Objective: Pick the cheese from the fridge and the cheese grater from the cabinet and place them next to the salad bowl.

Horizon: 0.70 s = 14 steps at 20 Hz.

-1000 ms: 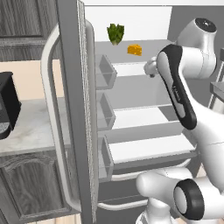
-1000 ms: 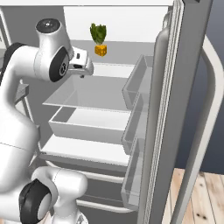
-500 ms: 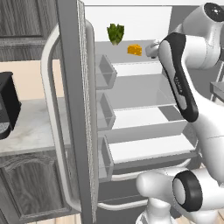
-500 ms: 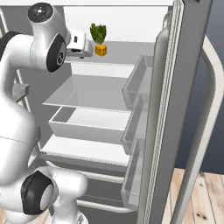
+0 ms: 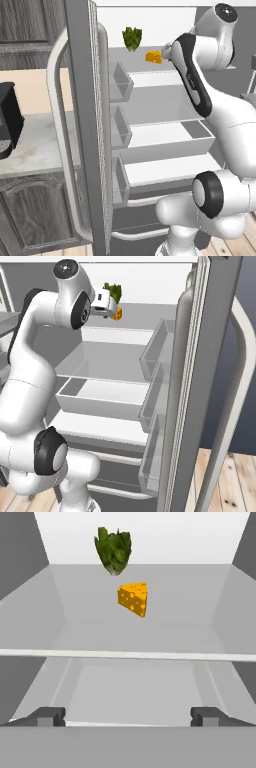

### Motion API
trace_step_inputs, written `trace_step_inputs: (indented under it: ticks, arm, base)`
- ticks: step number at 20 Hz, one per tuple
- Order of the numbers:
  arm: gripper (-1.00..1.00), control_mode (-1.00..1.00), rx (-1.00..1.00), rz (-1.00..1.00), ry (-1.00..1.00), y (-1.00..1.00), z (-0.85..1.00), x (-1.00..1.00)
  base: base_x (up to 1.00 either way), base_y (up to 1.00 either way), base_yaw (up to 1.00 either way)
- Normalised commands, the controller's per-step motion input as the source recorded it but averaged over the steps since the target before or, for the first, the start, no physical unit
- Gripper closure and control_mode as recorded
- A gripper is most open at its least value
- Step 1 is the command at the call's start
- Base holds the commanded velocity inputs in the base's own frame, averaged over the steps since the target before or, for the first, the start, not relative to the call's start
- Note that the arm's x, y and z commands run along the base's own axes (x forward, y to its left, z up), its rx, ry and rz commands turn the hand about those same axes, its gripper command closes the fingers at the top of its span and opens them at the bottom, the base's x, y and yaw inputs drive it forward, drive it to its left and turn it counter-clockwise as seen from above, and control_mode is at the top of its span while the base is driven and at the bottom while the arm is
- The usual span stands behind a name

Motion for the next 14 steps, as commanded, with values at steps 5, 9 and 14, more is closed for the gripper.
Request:
trace_step_inputs:
  ticks: [5,9,14]
  arm:
    - [-1.00,-1.00,0.00,-0.07,0.06,-0.03,-0.08,0.67]
    - [-1.00,-1.00,0.00,-0.03,0.04,0.00,-0.30,0.62]
    - [-1.00,-1.00,0.00,0.00,0.01,0.00,-0.25,0.64]
  base:
    - [0.00,0.00,0.00]
    - [0.00,0.00,0.00]
    - [0.00,0.00,0.00]
